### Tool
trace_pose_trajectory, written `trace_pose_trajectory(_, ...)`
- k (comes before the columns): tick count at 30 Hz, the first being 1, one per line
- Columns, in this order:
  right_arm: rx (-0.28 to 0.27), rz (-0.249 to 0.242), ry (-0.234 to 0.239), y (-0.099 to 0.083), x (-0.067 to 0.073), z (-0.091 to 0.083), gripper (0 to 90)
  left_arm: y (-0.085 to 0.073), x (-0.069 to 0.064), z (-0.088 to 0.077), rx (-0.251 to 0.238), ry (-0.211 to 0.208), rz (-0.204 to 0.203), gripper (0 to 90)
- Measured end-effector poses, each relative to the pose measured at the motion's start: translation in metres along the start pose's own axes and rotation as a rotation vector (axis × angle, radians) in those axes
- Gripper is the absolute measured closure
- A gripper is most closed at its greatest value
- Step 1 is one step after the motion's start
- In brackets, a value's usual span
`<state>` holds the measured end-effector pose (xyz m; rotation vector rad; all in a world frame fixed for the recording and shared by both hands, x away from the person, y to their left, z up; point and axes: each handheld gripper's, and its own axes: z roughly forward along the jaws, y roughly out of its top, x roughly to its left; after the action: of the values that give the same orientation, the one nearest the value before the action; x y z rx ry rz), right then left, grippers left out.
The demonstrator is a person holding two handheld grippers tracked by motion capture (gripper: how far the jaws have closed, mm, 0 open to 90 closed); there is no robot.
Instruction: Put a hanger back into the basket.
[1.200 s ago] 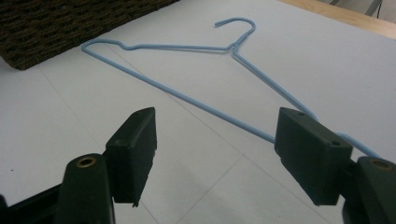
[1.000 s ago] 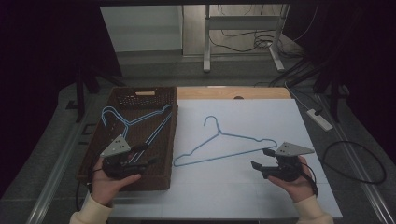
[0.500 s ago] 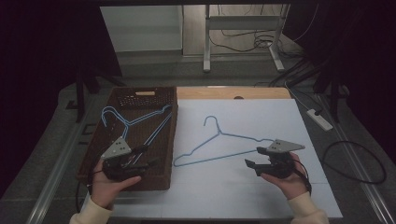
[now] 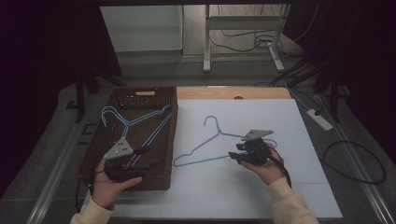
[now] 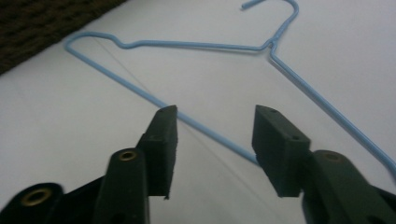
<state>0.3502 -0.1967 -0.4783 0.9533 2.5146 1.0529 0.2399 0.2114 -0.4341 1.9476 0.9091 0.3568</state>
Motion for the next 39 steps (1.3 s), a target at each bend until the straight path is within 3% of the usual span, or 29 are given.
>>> trace_pose_trajectory(2, 0.027, 0.005, 0.018, 0.006, -0.003, 0.017, 71.6, 0.000, 0.001, 0.000, 0.001, 0.002, -0.002, 37.3)
trace_pose_trajectory(3, 0.027, 0.005, 0.018, 0.006, -0.003, 0.017, 71.6, 0.000, 0.001, 0.000, 0.001, 0.002, -0.002, 37.3)
trace_pose_trajectory(4, 0.059, -0.010, 0.030, 0.012, -0.001, 0.030, 81.0, -0.001, 0.001, 0.000, 0.001, 0.003, -0.003, 37.3)
trace_pose_trajectory(6, 0.067, -0.011, 0.035, 0.014, -0.001, 0.034, 83.0, -0.001, 0.001, 0.000, 0.000, 0.003, -0.003, 37.3)
trace_pose_trajectory(8, 0.100, -0.009, 0.063, 0.019, 0.003, 0.048, 89.7, -0.001, 0.002, 0.000, 0.000, 0.004, -0.003, 37.3)
trace_pose_trajectory(14, 0.149, -0.029, 0.081, 0.019, 0.009, 0.065, 90.0, -0.002, 0.002, 0.000, 0.004, 0.011, 0.000, 37.1)
trace_pose_trajectory(22, 0.166, -0.018, 0.112, 0.015, 0.010, 0.063, 90.0, -0.002, 0.003, -0.001, 0.004, 0.015, -0.002, 37.1)
trace_pose_trajectory(25, 0.200, -0.038, 0.122, 0.012, 0.014, 0.064, 90.0, -0.001, 0.003, -0.002, -0.001, 0.017, -0.002, 37.0)
trace_pose_trajectory(28, 0.132, -0.008, 0.123, 0.012, 0.012, 0.060, 90.0, -0.001, 0.003, -0.003, -0.007, 0.019, -0.004, 37.1)
trace_pose_trajectory(30, 0.127, -0.009, 0.111, 0.014, 0.012, 0.060, 90.0, -0.001, 0.004, -0.003, -0.008, 0.022, -0.006, 37.1)
trace_pose_trajectory(34, 0.150, -0.012, 0.098, 0.016, 0.011, 0.073, 90.0, -0.001, 0.004, -0.004, -0.008, 0.024, -0.005, 37.1)
trace_pose_trajectory(39, 0.167, 0.001, 0.119, 0.015, 0.012, 0.071, 90.0, -0.002, 0.006, -0.004, -0.005, 0.021, -0.010, 37.1)
